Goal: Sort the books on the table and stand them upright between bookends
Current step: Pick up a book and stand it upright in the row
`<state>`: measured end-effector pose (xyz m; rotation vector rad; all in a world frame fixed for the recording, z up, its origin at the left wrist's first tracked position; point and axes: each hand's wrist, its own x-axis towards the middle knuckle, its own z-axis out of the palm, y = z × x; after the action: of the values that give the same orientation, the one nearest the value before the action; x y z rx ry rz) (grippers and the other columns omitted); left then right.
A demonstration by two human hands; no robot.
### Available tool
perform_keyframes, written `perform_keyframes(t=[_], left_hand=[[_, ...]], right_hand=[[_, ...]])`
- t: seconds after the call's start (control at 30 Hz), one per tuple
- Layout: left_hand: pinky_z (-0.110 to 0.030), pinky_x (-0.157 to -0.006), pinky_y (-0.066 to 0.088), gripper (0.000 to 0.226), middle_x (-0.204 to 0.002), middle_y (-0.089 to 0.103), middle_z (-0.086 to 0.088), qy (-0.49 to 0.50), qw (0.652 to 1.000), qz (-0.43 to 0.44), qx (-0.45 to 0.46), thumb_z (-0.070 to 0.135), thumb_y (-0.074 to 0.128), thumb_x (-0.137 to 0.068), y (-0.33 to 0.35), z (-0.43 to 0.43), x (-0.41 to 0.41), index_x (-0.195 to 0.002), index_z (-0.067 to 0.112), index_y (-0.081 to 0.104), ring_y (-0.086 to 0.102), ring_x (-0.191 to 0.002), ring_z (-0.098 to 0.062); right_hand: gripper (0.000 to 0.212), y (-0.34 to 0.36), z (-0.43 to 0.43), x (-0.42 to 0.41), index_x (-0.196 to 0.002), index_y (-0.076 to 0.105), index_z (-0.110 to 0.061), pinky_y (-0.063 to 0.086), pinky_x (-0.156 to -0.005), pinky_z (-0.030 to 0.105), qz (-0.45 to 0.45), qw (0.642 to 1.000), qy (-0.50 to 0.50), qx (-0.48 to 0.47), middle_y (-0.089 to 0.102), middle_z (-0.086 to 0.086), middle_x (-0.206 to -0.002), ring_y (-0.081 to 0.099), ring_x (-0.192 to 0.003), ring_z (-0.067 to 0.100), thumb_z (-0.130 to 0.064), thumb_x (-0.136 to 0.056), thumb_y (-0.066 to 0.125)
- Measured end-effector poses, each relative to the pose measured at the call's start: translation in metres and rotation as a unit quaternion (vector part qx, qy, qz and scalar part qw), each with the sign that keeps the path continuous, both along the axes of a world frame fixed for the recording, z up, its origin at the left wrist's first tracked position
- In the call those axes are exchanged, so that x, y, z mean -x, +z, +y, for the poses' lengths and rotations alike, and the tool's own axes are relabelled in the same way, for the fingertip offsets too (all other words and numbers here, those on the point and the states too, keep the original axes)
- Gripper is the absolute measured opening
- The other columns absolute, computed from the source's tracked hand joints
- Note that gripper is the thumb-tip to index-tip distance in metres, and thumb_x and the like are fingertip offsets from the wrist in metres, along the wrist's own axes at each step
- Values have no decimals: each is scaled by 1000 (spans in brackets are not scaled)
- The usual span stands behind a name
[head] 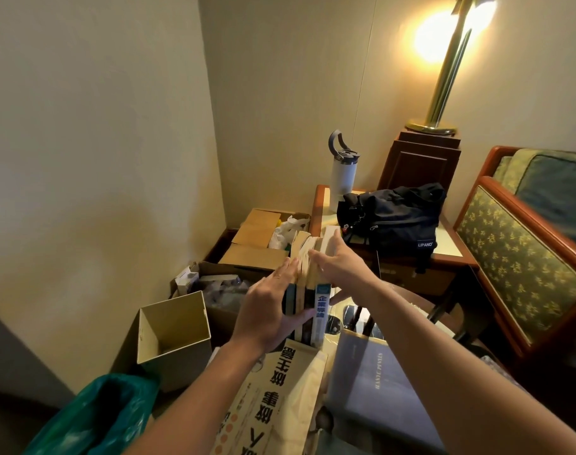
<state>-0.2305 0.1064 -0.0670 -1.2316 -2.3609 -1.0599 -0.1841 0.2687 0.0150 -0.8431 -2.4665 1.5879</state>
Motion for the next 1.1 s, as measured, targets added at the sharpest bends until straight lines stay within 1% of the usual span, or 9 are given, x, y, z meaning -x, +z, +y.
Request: perform_keyframes(t=[0.1, 0.2, 0.3, 0.4, 0.5, 0.67, 0.83, 1.0, 1.1], left_hand=[[-48, -114, 38, 92, -149, 50, -2, 16, 1000, 5, 14, 72, 58, -84, -1, 6, -3, -155, 18, 33, 49, -136, -20], [-51, -121, 24, 95, -153, 46, 0, 18, 999, -19, 34, 78, 52, -85, -6, 13, -10, -157, 23, 24, 38, -144, -19], [-50, -123, 9, 92, -149, 50, 0, 36, 997, -41, 48, 68, 60, -85, -6, 16, -22, -157, 23, 25, 32, -146, -25], [-48, -122, 2, 83, -146, 53, 4, 50, 995, -58, 62, 63, 62, -86, -4, 18, -31, -154, 25, 33, 35, -143, -28], [-48, -122, 2, 76, -150, 47, 10, 57, 992, -75, 83, 64, 59, -87, -6, 21, -34, -151, 27, 39, 31, -145, -28], [-54, -123, 13, 72, -161, 28, 9, 46, 988, -107, 99, 66, 54, -86, -2, 20, -36, -148, 31, 43, 23, -149, -29], [-47, -119, 26, 75, -166, 11, 6, 41, 985, -142, 94, 56, 62, -86, 5, 14, -36, -152, 30, 37, 18, -151, -25], [-42, -115, 39, 77, -166, 11, 7, 33, 984, -158, 77, 42, 67, -88, 12, 7, -38, -155, 27, 32, 26, -149, -19], [-42, -113, 40, 79, -166, 12, 7, 26, 981, -175, 78, 45, 65, -88, 19, 2, -40, -156, 27, 29, 26, -149, -19]], right_hand=[[78, -2, 6, -6, -156, -11, -41, 62, -66, 51, 8, 1000, -9, -2, 45, 14, -148, 66, -101, 29, -35, -103, 46], [69, -3, 15, -17, -159, -4, -28, 59, -79, 39, 31, 998, -28, -41, 47, 16, -147, 59, -101, 24, -24, -105, 39], [63, 0, 27, -31, -160, 6, -19, 43, -82, 30, 42, 994, -47, -91, 43, 18, -150, 51, -112, 23, -19, -106, 37], [59, 8, 37, -47, -159, 15, -18, 41, -84, 31, 78, 989, -64, -105, 43, 19, -150, 50, -114, 24, -18, -105, 38], [58, 24, 49, -60, -158, 19, -21, 44, -88, 36, 104, 984, -74, -122, 43, 18, -151, 49, -127, 33, -19, -104, 38], [61, 56, 63, -87, -159, 15, -25, 54, -94, 48, 132, 977, -89, -143, 40, 16, -154, 52, -128, 35, -21, -104, 40], [61, 91, 67, -110, -159, 11, -31, 60, -83, 47, 165, 964, -87, -190, 51, 15, -143, 61, -118, 34, -22, -106, 39], [60, 121, 67, -126, -159, 11, -29, 62, -74, 37, 197, 941, -90, -260, 51, 16, -144, 64, -110, 28, -21, -106, 38], [60, 137, 63, -133, -159, 12, -29, 62, -77, 46, 225, 931, -100, -268, 52, 14, -145, 65, -111, 30, -21, -106, 37]])
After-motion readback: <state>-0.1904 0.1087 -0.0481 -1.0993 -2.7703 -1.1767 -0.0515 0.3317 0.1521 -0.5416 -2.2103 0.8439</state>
